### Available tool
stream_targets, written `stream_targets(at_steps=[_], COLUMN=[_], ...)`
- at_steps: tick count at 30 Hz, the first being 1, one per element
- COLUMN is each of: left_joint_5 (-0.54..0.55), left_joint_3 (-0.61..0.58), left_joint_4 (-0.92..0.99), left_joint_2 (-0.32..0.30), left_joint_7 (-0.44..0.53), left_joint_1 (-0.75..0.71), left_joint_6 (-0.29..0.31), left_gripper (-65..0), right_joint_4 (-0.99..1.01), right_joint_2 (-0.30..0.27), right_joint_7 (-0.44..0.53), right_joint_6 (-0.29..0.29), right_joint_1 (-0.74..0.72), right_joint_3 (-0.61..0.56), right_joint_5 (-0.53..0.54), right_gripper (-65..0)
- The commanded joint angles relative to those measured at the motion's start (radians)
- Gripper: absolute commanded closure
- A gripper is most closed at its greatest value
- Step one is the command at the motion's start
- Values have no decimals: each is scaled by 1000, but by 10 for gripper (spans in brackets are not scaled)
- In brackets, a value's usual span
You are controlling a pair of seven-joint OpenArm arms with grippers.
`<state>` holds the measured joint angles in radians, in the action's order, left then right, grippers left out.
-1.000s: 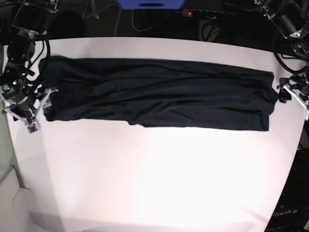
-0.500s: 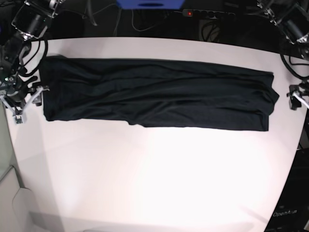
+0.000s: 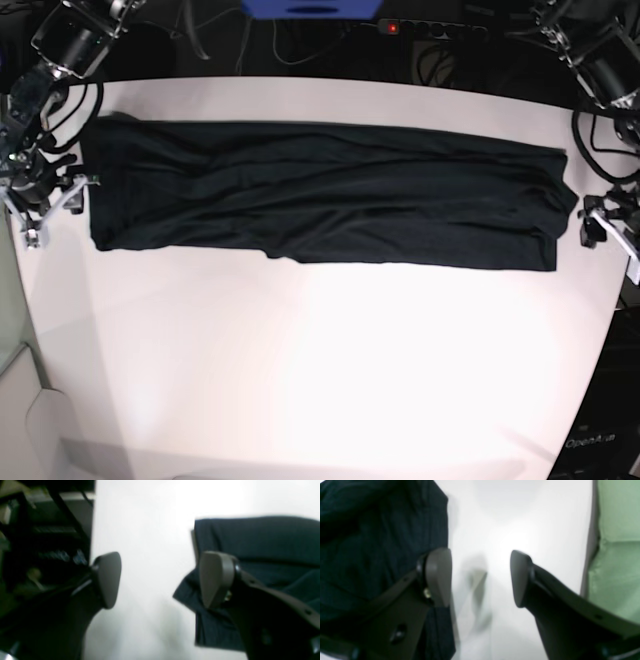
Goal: Fold the T-shirt properly
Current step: 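Pull both strip ends apart to straighten the strip, then grasp the strip end near the left gripper with the left gripper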
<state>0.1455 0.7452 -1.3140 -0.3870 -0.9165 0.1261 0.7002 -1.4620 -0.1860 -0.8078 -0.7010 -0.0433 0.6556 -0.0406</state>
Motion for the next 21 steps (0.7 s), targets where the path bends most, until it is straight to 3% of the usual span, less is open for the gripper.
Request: stream_targets(at_steps=[1, 15, 21], left_joint_5=[18, 18, 26], left_joint_3=[4, 6, 3], left_joint_4=[1, 66, 54], left_joint_2=[-23, -22, 27], left_joint_7=[23, 9, -29], left_joint_1=[39, 17, 5], left_joint_6=[-2, -2, -2], left_gripper=[-473, -473, -474], right_joint_4=[-18, -18, -18], right_joint_2=[-20, -37, -36], right_joint_7=[20, 20, 20], right_joint_6=[3, 3, 3], right_joint_1=[-14, -10, -14], right_joint_3=[3, -69, -69], right_joint_5=[9, 9, 9], right_gripper=[-375, -376, -376])
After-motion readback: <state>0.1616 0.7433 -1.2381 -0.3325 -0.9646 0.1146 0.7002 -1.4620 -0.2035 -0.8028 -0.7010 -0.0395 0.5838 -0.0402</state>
